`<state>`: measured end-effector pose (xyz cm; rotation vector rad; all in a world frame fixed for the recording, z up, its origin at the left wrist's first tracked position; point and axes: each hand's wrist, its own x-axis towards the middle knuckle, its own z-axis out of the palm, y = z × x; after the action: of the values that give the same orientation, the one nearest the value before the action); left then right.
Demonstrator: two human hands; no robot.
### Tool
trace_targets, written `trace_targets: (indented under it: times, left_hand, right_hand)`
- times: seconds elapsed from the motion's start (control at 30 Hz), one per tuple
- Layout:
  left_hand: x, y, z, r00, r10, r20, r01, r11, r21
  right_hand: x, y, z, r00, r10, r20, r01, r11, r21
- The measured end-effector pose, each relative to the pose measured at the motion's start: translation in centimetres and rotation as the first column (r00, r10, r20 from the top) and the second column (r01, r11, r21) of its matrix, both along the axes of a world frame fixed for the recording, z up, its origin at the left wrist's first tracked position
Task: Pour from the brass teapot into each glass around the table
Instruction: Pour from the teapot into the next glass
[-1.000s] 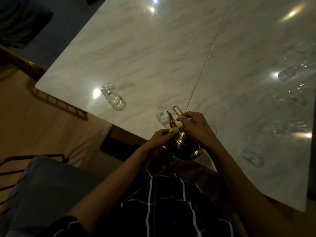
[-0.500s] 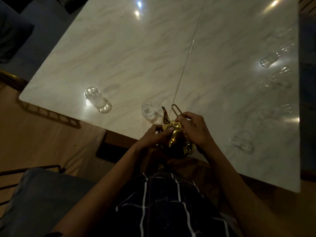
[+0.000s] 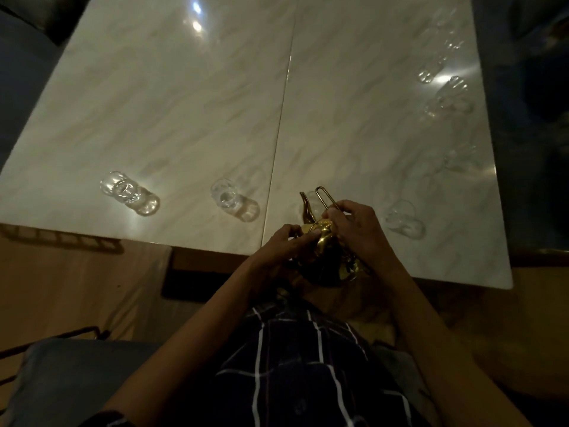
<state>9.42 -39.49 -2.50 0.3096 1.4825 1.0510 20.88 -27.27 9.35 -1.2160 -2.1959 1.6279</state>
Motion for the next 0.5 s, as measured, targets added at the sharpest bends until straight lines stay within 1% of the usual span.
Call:
trace_targets:
  times: [0.1,0.17,0.27,0.4,0.5]
  left_hand:
    - [0.6,1.3,-0.4,1.000,-0.030,0.007,0.030,1.000,0.003]
    - [1.1,2.0,-0.7,0.997,-0.069,0.023,0.069,0.998,-0.011]
    - [1.6,2.9,-1.0,0.996,-0.083,0.044,0.085,0.996,-0.040]
    - [2.1,3.6,-1.6,0.986,-0.140,0.087,0.144,0.989,-0.032]
    - [2.3,3.8,-1.8,0.983,-0.146,0.110,0.151,0.987,-0.045]
  right_hand:
    - [0.7,0.4,-0.1,0.998,-0.058,0.027,0.058,0.998,0.002]
    - [1.2,0.7,-0.2,0.994,-0.098,0.046,0.098,0.995,0.002]
    - [1.8,1.1,-0.6,0.985,-0.148,0.091,0.149,0.989,-0.005]
    - [2.1,1.7,-0.7,0.978,-0.160,0.137,0.161,0.987,0.000]
    - [2.0,2.0,-0.9,0.970,-0.167,0.177,0.166,0.986,0.021]
